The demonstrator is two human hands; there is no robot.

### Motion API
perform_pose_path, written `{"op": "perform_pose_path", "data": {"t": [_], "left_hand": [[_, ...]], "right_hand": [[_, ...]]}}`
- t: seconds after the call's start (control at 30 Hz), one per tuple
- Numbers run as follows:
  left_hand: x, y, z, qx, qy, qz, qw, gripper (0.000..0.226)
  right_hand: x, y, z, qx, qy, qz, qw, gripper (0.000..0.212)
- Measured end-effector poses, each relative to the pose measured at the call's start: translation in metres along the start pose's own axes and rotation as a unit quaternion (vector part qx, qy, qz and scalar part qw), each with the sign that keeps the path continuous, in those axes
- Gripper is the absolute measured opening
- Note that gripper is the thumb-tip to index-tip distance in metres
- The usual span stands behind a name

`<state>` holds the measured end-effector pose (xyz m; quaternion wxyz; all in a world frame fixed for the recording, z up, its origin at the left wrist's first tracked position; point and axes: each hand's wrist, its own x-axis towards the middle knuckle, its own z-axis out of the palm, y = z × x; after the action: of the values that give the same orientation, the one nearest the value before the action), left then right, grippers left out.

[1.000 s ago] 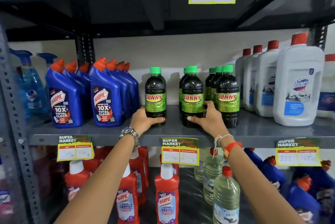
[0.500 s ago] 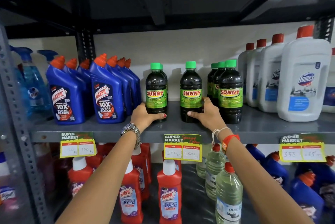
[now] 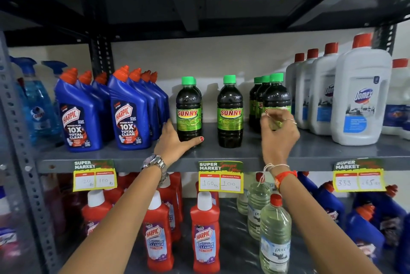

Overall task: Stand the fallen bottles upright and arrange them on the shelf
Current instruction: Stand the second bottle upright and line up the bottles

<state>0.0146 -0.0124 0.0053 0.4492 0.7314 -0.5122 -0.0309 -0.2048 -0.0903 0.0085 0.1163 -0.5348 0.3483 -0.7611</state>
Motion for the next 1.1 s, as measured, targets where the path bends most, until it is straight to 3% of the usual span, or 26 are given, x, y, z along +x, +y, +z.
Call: {"op": "perform_pose_path", "data": {"t": [0.1, 0.2, 0.3, 0.47, 0.63, 0.77, 1.1], "left_hand": [[-0.019, -0.012, -0.001, 0.163, 0.036, 0.031, 0.985, 0.115], [-0.034, -0.024, -0.002, 0.305, 0.037, 0.042, 0.951, 0.104], [-0.035, -0.026, -0.002, 0.352, 0.030, 0.053, 0.934, 0.095], [-0.037, -0.026, 0.001, 0.381, 0.067, 0.077, 0.919, 0.078], [-0.039, -0.026, 0.000, 0.384, 0.080, 0.086, 0.916, 0.069], [-0.039, -0.028, -0.001, 0.381, 0.084, 0.092, 0.916, 0.065], [-0.038, -0.031, 0.000, 0.372, 0.093, 0.107, 0.917, 0.072]], "right_hand": [[0.016, 0.014, -0.007, -0.062, 0.056, 0.014, 0.996, 0.026], [0.028, 0.022, -0.016, -0.112, 0.045, 0.037, 0.992, 0.051], [0.037, 0.036, -0.022, -0.147, -0.029, 0.076, 0.986, 0.080], [0.042, 0.041, -0.026, -0.150, -0.157, 0.129, 0.968, 0.105], [0.034, 0.038, -0.025, -0.202, -0.193, 0.097, 0.955, 0.100], [0.038, 0.035, -0.025, -0.180, -0.208, 0.106, 0.956, 0.081], [0.043, 0.036, -0.023, -0.102, -0.209, 0.163, 0.959, 0.073]]}}
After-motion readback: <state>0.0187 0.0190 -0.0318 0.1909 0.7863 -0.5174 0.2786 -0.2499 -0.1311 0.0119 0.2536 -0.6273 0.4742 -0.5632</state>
